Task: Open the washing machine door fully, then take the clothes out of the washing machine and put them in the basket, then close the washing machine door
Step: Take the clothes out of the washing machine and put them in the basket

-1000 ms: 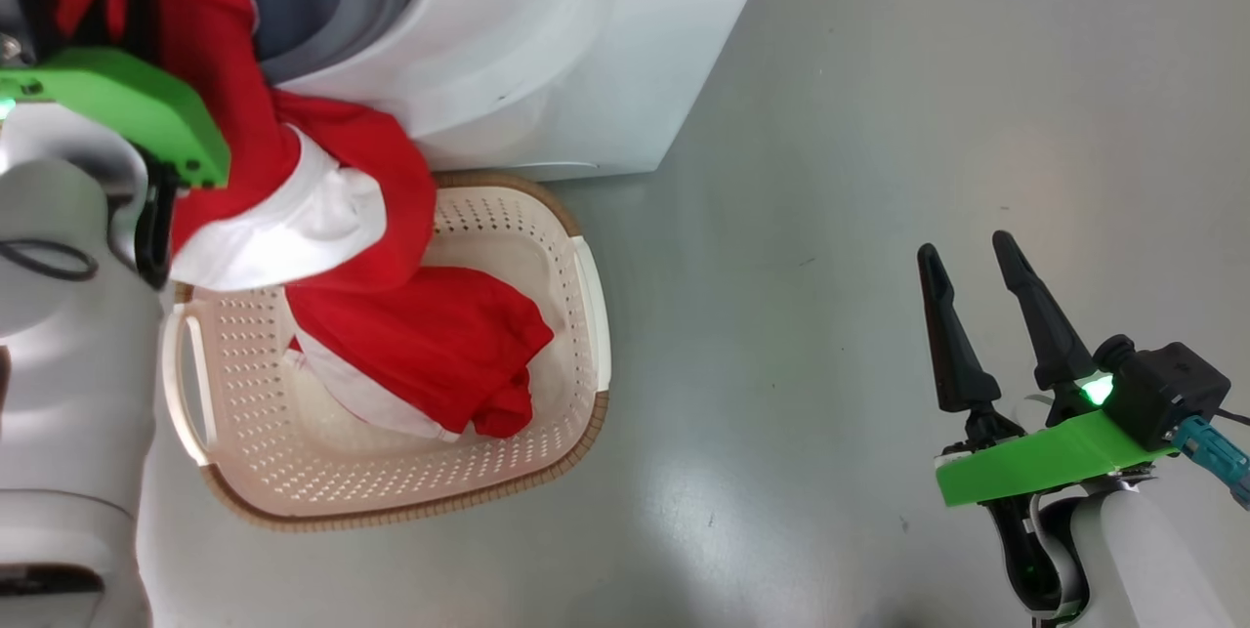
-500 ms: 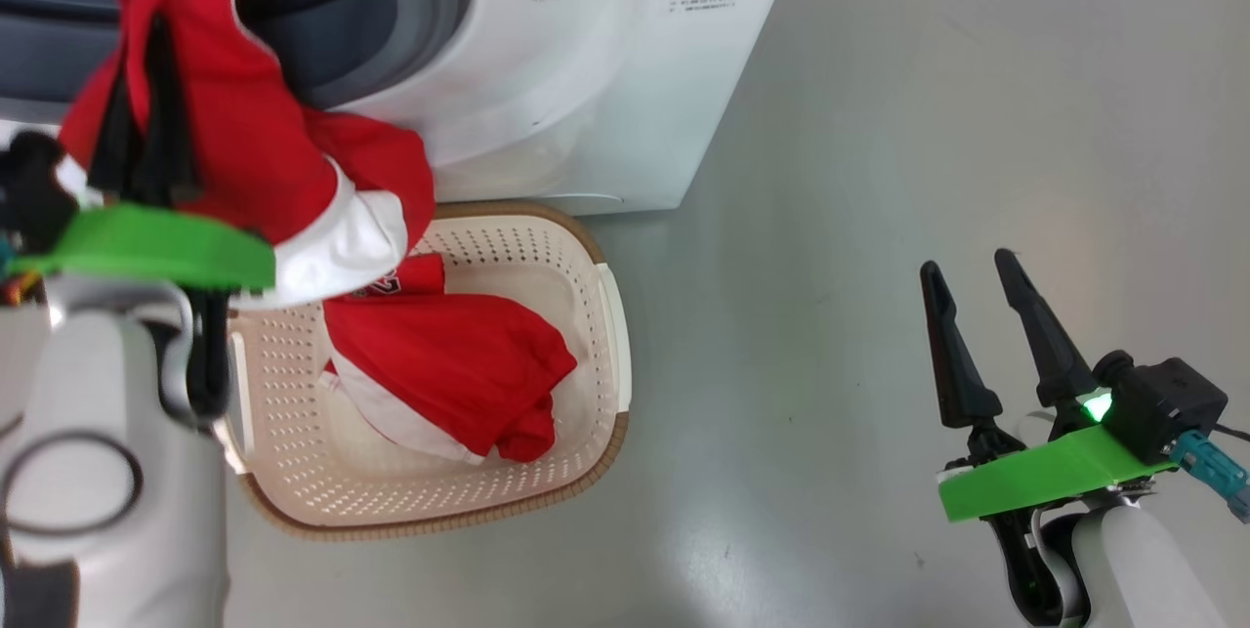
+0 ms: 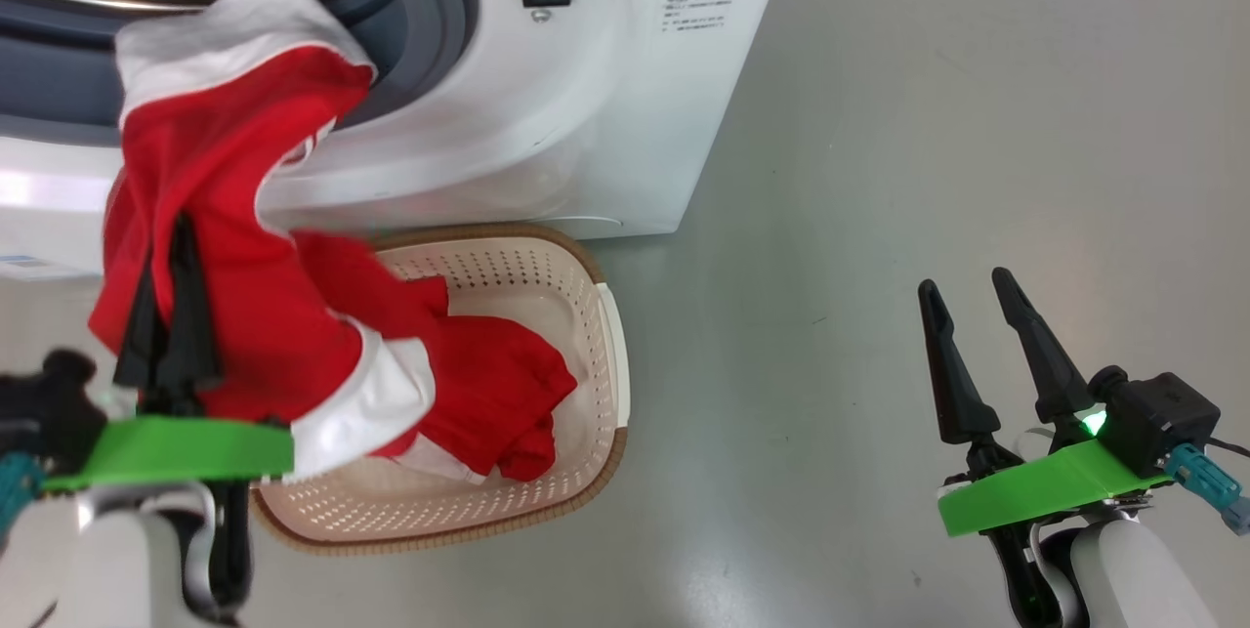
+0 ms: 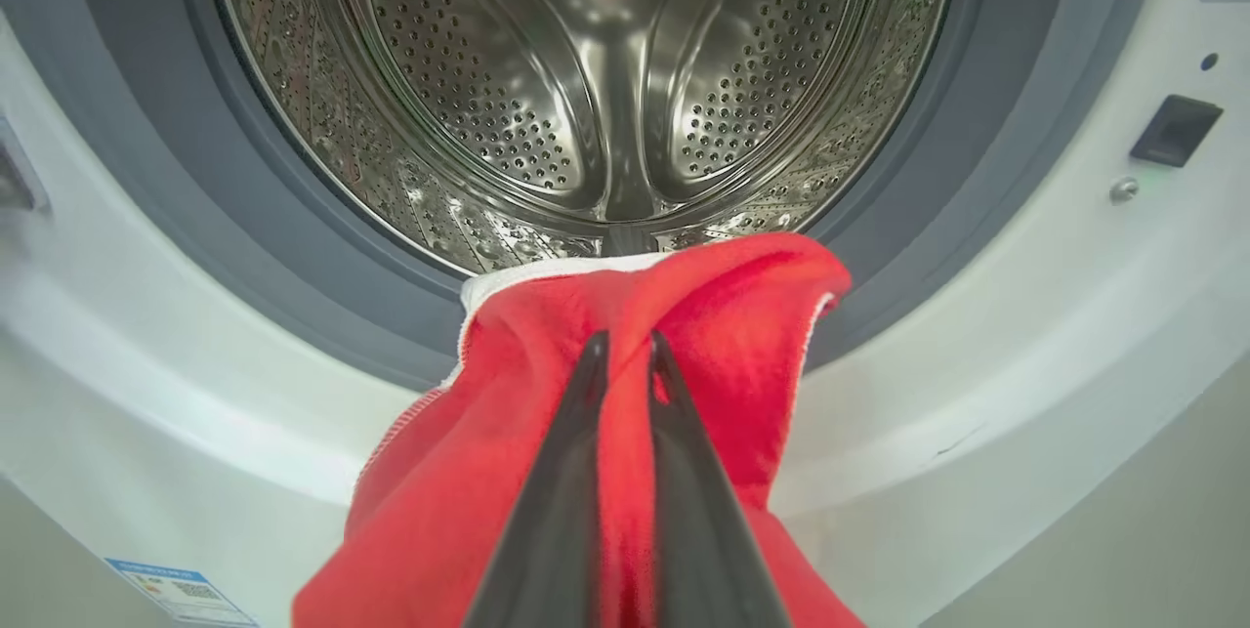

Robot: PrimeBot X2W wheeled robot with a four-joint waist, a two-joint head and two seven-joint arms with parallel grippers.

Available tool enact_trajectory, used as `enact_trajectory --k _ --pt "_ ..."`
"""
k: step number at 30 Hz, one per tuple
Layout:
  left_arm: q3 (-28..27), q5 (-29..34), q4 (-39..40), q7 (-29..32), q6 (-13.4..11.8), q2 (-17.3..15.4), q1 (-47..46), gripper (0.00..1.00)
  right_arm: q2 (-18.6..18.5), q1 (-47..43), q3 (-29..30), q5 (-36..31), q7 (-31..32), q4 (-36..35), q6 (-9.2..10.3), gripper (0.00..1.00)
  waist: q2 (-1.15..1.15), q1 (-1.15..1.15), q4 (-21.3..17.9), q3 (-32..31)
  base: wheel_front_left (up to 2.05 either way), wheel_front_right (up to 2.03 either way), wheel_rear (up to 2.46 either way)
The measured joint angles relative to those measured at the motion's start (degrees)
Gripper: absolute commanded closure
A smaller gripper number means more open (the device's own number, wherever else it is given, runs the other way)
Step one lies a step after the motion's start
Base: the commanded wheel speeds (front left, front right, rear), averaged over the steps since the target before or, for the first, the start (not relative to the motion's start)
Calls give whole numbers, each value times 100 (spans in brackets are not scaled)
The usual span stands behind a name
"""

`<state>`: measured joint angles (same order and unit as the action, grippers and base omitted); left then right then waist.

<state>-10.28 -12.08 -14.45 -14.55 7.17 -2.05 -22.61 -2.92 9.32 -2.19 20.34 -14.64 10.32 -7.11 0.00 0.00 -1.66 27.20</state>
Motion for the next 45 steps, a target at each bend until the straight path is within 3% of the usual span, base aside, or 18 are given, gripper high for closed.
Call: enact_trajectory --k 8,15,35,45 --pt "175 -256 235 0 -84 15 654 100 1 -1 -13 0 0 5 0 0 0 0 -51 -19 0 0 0" --pt "559 -372 -103 0 -216 18 825 100 1 -1 -23 0 0 4 0 0 0 0 -80 24 0 0 0" --pt "886 46 -3840 1 -58 11 -1418 100 1 327 7 34 0 -175 0 0 0 0 -184 928 0 0 0" --pt "942 162 -5056 1 -51 -92 -2206 100 1 535 -2 85 0 -216 0 0 0 0 -339 1348 0 0 0"
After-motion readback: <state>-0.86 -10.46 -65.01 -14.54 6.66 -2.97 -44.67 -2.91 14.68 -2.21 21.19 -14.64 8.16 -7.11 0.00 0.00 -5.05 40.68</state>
